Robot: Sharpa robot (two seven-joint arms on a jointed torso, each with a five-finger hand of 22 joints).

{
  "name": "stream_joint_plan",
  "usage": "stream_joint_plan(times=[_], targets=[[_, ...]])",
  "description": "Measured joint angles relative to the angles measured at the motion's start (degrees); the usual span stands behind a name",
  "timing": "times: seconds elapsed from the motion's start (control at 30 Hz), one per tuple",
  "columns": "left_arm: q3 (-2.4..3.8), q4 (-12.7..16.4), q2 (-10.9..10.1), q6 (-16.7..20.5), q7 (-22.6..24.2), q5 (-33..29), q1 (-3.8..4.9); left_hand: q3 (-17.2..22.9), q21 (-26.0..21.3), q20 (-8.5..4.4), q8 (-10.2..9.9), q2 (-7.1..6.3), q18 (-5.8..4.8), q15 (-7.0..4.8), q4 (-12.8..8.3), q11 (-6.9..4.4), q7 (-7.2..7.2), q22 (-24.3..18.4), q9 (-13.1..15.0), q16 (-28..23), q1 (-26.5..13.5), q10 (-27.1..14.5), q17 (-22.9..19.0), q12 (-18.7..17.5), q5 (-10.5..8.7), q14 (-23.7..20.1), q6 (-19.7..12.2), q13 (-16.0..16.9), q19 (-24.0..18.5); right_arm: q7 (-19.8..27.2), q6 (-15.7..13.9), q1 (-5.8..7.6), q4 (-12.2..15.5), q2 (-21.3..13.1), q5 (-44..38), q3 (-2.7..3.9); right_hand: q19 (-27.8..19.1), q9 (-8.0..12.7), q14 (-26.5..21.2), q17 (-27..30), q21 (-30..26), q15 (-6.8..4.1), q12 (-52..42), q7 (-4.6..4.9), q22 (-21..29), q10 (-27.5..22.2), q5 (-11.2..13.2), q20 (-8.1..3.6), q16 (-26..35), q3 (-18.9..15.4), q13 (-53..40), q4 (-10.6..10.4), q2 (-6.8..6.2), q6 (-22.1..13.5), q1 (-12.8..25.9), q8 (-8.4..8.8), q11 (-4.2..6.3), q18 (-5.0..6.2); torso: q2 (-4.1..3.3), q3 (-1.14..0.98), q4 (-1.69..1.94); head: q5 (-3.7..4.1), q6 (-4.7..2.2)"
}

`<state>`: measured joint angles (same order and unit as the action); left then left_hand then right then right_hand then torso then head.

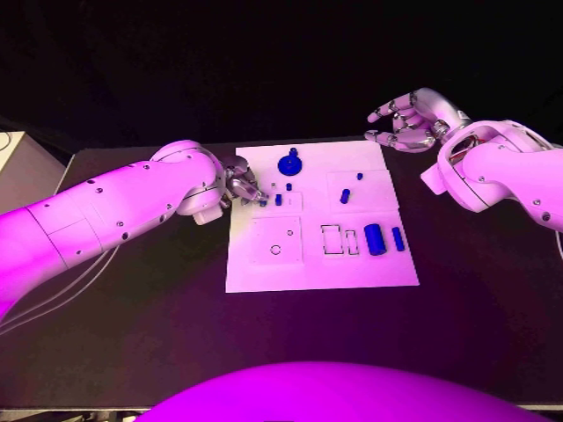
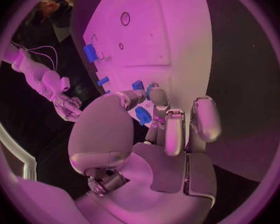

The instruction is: Assemble the parts on the task board

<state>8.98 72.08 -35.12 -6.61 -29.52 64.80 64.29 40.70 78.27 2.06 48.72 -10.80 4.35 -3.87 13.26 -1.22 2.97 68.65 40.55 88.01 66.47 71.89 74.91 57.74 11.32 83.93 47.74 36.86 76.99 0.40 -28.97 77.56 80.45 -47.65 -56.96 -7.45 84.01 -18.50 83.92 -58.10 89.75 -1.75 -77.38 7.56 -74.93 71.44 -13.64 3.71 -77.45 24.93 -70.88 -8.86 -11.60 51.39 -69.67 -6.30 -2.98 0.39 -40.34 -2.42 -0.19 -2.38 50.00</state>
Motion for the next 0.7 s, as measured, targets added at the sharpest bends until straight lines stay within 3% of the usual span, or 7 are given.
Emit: stream_joint_plan(times=[0.7], targets=[[0.03,-0.43,0.0,-1.4,-0.62,0.18,0.23,0.0,0.0,0.0,-0.13,-0.38,0.0,0.0,0.0,-0.21,-0.12,0.18,-0.21,0.22,-0.43,0.21,0.0,0.0,0.38,0.0,0.34,0.37,0.0,0.0,0.05,0.0,-0.06,0.08,0.0,0.0,0.0,0.01,0.0,0.01,0.0,0.0,0.0,-0.02,0.02,0.0,0.0,0.0,0.0,0.0,0.01,0.0,0.0,0.01,0.0,0.0,0.0,0.0,-0.01,0.1,0.06,-0.09,0.0]])
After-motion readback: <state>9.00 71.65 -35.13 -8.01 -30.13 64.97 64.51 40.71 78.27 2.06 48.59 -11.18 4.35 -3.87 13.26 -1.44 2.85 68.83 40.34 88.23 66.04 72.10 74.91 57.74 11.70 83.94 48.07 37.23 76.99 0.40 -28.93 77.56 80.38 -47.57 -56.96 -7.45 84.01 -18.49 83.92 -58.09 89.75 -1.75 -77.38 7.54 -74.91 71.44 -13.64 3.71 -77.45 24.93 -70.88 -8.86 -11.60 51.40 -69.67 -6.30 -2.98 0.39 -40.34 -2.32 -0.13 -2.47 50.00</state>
